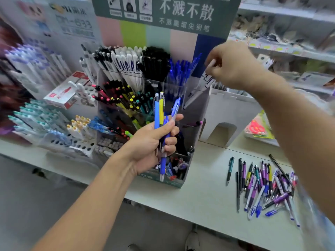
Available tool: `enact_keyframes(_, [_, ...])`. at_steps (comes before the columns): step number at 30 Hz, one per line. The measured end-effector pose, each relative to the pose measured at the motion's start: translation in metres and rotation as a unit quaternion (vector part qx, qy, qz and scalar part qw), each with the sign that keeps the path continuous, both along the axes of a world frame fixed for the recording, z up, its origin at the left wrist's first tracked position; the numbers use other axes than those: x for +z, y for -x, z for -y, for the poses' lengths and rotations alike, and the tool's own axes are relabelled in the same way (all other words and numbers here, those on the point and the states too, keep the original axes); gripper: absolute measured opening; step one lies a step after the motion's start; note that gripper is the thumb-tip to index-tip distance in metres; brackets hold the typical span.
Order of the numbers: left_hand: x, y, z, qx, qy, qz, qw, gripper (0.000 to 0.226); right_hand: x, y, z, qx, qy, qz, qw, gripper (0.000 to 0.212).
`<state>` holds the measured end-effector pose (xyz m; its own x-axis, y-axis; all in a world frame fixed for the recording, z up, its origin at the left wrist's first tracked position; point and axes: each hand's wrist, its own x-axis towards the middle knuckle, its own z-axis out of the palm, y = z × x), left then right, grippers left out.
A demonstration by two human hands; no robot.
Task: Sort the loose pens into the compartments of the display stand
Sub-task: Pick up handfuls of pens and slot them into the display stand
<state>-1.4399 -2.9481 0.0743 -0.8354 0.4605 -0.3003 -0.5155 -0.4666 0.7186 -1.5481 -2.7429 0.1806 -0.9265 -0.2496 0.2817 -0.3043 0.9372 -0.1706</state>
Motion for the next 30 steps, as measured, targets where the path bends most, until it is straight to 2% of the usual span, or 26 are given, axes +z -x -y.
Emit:
enact_keyframes(4, [-0.006, -0.005, 0.008, -0.009, -0.004, -0.021, 1.0, 0.04, -0.038, 0.001, 0.004, -0.011, -0.025, -0.006, 1.0, 0.031])
enact_keyframes(6, [-0.011, -0.006, 0.01, 0.003, 0.037, -0.034, 0.999, 0.041, -0.05, -0.008, 0.003, -0.023, 0.019, -0.082, 0.996, 0.032])
enact_keyframes(8, [-0.016, -0.007, 0.012, 0.021, 0.082, -0.041, 0.996, 0.039, -0.053, -0.028, 0.011, -0.045, 0.101, -0.19, 0.975, 0.025])
enact_keyframes(9, [-0.018, -0.007, 0.014, 0.028, 0.098, -0.044, 0.994, 0.037, -0.054, -0.04, 0.019, -0.05, 0.151, -0.186, 0.97, 0.023])
enact_keyframes(10, [-0.019, -0.007, 0.016, 0.029, 0.11, -0.046, 0.992, 0.036, -0.057, -0.049, 0.028, -0.045, 0.192, -0.122, 0.973, 0.026])
enact_keyframes(11, [-0.021, -0.007, 0.018, 0.027, 0.118, -0.048, 0.991, 0.035, -0.061, -0.057, 0.039, -0.035, 0.226, -0.012, 0.973, 0.032])
enact_keyframes(12, [-0.022, -0.007, 0.019, 0.023, 0.125, -0.05, 0.991, 0.035, -0.067, -0.062, 0.047, -0.029, 0.269, 0.108, 0.957, 0.035])
enact_keyframes(13, [-0.021, -0.007, 0.022, 0.018, 0.133, -0.049, 0.99, 0.035, -0.074, -0.065, 0.053, -0.024, 0.327, 0.206, 0.922, 0.034])
enact_keyframes(15, [-0.021, -0.008, 0.026, 0.009, 0.151, -0.045, 0.988, 0.037, -0.083, -0.065, 0.056, -0.014, 0.429, 0.3, 0.852, 0.027])
enact_keyframes(17, [-0.02, -0.009, 0.032, -0.004, 0.175, -0.042, 0.984, 0.04, -0.086, -0.063, 0.052, 0.002, 0.461, 0.326, 0.825, 0.019])
enact_keyframes(19, [-0.02, -0.01, 0.038, -0.023, 0.191, -0.043, 0.98, 0.041, -0.085, -0.063, 0.049, 0.032, 0.44, 0.339, 0.831, 0.015])
enact_keyframes(23, [-0.022, -0.009, 0.043, -0.04, 0.195, -0.038, 0.979, 0.024, -0.084, -0.065, 0.059, 0.101, 0.369, 0.402, 0.832, 0.01])
enact_keyframes(26, [-0.026, -0.008, 0.047, -0.047, 0.179, -0.032, 0.982, 0.026, -0.085, -0.063, 0.067, 0.11, 0.337, 0.42, 0.836, 0.01])
enact_keyframes(30, [-0.025, -0.008, 0.057, -0.053, 0.176, -0.034, 0.982, 0.034, -0.088, -0.058, 0.079, 0.104, 0.37, 0.437, 0.813, 0.014])
